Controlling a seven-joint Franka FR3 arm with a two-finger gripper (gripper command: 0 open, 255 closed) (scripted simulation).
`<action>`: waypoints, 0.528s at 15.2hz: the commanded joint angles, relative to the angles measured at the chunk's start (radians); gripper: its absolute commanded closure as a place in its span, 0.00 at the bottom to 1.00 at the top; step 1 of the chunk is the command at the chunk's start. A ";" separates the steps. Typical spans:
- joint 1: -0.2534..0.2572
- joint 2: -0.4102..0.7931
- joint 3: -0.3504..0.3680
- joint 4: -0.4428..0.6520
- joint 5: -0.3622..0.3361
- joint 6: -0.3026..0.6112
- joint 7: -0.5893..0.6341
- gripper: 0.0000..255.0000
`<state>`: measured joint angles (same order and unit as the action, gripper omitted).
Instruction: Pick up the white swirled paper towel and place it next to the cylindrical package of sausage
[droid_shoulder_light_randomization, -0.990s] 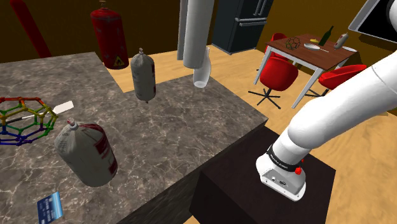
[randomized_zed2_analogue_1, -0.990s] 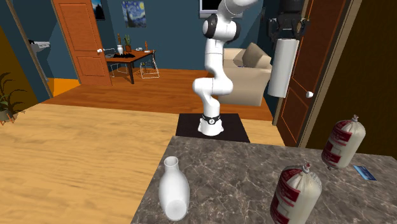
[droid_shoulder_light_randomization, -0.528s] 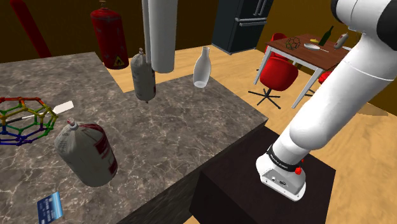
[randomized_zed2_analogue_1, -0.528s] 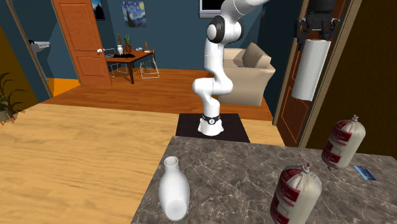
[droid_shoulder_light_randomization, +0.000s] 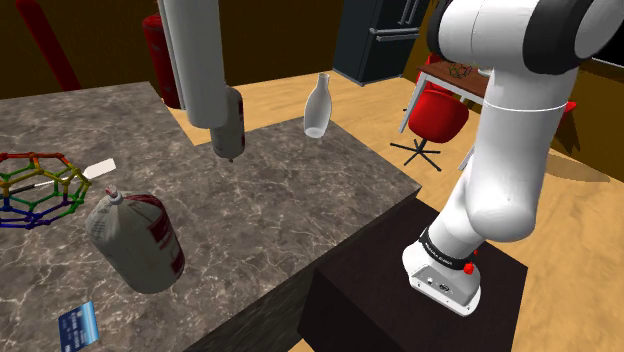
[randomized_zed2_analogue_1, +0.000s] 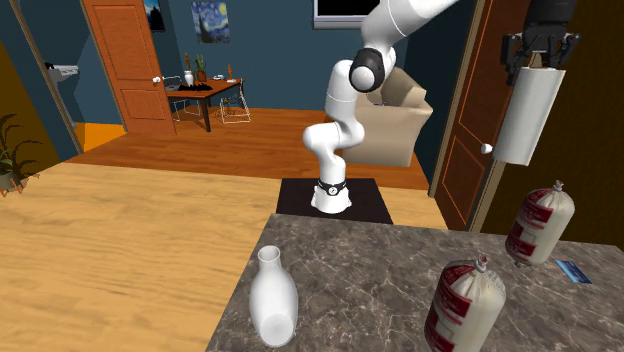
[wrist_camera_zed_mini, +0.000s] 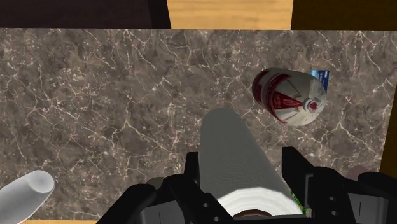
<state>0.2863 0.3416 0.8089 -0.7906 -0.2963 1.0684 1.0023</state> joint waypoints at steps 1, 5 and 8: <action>-0.061 -0.048 0.011 -0.107 0.049 0.066 -0.001 1.00; -0.150 -0.135 0.011 -0.282 0.128 0.171 -0.027 1.00; -0.191 -0.186 0.005 -0.384 0.171 0.236 -0.046 1.00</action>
<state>0.1099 0.1720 0.8164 -1.1412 -0.1399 1.2832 0.9646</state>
